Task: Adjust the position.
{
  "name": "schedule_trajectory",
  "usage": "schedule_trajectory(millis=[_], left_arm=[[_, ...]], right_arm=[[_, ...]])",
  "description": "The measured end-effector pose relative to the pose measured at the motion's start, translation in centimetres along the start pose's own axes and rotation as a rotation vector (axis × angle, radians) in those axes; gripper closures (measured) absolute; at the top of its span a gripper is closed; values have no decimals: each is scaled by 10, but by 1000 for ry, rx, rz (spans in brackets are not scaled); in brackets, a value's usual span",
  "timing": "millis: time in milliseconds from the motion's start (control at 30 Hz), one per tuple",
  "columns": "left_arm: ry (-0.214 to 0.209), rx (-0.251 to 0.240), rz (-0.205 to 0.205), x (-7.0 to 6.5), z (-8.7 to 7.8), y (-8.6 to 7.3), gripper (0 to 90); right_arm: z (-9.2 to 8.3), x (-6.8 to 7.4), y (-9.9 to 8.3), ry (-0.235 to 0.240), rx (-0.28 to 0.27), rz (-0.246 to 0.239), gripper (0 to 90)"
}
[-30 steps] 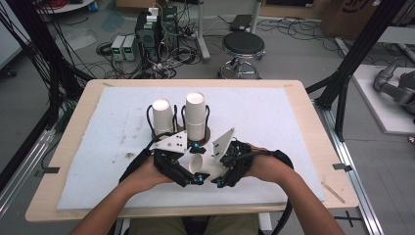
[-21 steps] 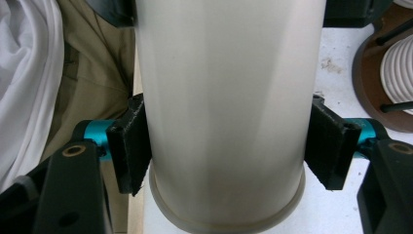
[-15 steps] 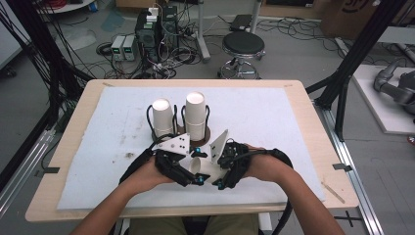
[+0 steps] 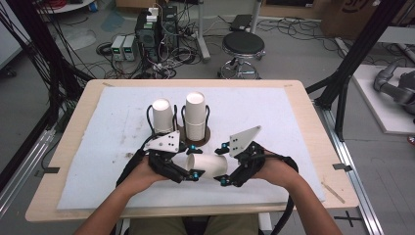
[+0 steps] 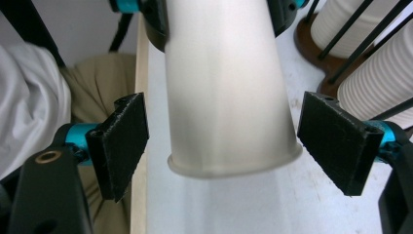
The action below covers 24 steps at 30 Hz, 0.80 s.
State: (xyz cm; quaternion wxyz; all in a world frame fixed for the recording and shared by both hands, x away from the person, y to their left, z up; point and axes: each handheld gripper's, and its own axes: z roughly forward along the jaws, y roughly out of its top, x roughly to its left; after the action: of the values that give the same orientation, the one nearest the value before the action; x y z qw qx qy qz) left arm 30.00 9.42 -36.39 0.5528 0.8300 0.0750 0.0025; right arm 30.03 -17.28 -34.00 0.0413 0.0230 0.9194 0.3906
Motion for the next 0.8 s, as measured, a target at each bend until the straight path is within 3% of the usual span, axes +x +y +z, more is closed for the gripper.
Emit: schedule_trajectory(millis=[167,233,367,400,433,467,600,667,800], left_arm=[[21,-26,-13,2,-4,-7,347],[47,-49,-19,3,-7,-12,346],[76,-75,-25,4,-10,-17,346],[90,-92,-32,5,-12,-20,346],[90,-92,-32,5,-12,-20,346],[100,-101,-36,5,-13,-21,346],[126,-140,-48,6,-16,-27,346],[121,-173,-50,7,-18,-32,345],[123,-191,-39,7,-18,-35,344]], right_arm=[[-7,0,-8,-23,-81,31,198],[-11,1,-15,-53,-149,66,198],[-13,2,-23,-95,-206,97,198],[-14,3,-28,-101,-241,142,198],[-14,3,-28,-101,-241,142,198],[-15,3,-33,-113,-280,172,198],[-15,4,-40,-139,-312,204,198],[-13,6,-46,-151,-336,221,198],[-8,7,-51,-161,-350,230,198]])
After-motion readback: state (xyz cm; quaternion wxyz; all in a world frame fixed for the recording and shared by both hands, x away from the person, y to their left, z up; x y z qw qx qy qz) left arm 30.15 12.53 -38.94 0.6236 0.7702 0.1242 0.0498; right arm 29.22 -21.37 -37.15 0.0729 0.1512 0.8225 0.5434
